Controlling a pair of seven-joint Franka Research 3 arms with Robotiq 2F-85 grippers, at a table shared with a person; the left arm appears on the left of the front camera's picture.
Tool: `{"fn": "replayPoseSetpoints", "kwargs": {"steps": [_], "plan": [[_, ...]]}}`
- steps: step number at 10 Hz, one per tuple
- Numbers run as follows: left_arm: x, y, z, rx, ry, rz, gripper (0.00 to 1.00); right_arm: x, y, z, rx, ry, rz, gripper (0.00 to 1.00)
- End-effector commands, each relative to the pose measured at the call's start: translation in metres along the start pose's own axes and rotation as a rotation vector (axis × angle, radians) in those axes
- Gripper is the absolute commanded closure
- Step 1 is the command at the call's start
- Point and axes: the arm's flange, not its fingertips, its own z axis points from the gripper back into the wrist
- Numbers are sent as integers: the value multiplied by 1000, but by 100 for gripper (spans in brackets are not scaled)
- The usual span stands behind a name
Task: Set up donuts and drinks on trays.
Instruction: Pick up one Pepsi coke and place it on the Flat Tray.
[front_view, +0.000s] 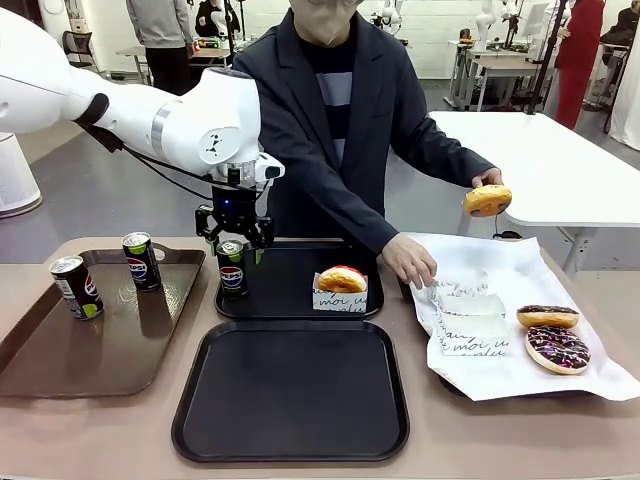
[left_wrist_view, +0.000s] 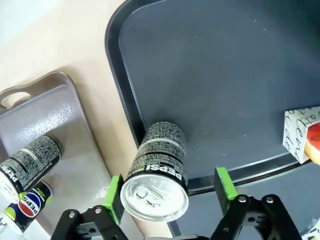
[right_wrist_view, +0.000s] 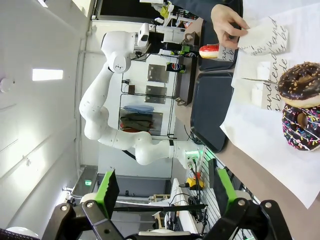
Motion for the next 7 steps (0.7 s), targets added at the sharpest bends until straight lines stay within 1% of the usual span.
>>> {"fn": "replayPoseSetpoints", "kwargs": {"steps": [1,2,4,5,6,7], "plan": [[-17,3,13,-49,1,-35,8,0,0,0,6,-2,5,0],[-26,2,21,-58,0,-56,0,0,0,0,6,-2,5,0],[-60,6,36,-15,22,-42,0,0,0,0,6,-2,5,0],[-94,14,40,40,69,-17,0,0,0,0,6,-2,5,0],[-127,26,42,60,98,-35,0,0,0,0,6,-2,5,0],[-158,39,42,51,98,-64,0,0,0,0,6,-2,5,0]]}}
